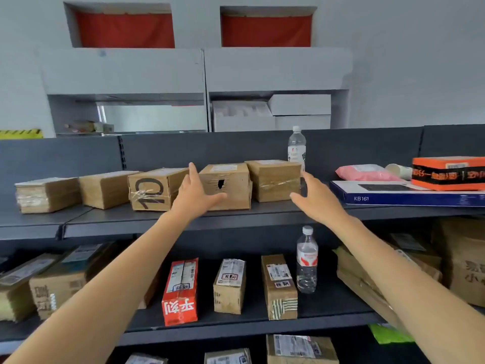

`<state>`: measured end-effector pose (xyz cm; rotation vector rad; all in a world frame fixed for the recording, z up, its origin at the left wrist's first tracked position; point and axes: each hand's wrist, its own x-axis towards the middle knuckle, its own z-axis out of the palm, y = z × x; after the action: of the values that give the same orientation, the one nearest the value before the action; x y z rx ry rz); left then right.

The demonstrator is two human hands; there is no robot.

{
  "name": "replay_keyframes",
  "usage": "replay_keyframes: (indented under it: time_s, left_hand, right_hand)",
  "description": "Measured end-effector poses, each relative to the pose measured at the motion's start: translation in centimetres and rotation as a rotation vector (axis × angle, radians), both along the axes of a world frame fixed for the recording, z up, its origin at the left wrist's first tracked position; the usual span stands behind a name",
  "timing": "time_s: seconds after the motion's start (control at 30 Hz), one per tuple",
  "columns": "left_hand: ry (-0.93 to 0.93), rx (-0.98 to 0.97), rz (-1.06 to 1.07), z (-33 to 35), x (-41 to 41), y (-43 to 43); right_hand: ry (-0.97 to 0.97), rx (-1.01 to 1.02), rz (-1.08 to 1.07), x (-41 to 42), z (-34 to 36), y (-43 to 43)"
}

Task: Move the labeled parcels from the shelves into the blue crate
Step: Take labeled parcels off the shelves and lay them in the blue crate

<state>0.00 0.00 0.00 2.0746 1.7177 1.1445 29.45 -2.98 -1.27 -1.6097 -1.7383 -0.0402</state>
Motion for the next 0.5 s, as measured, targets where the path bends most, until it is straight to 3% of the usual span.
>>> replay_keyframes:
  time_s: [0.13, 0.27, 0.5]
  left_hand:
    - [-0.284, -0.094, -0.017, 0.0, 0.2, 2.6]
    - [-0.435, -0.161, -0.053, 0.0, -0.4, 4.8]
    - [-0.426, -0.275, -0.183, 0.0, -0.5, 6.7]
  right_hand:
    - [0.253, -0.01, 0.059, 1.8, 0.9, 3.3]
    - [0.545, -0.117, 0.138, 3.1, 1.2, 6.9]
    - [0.737, -0.289, 0.378, 3.6, 0.9, 12.0]
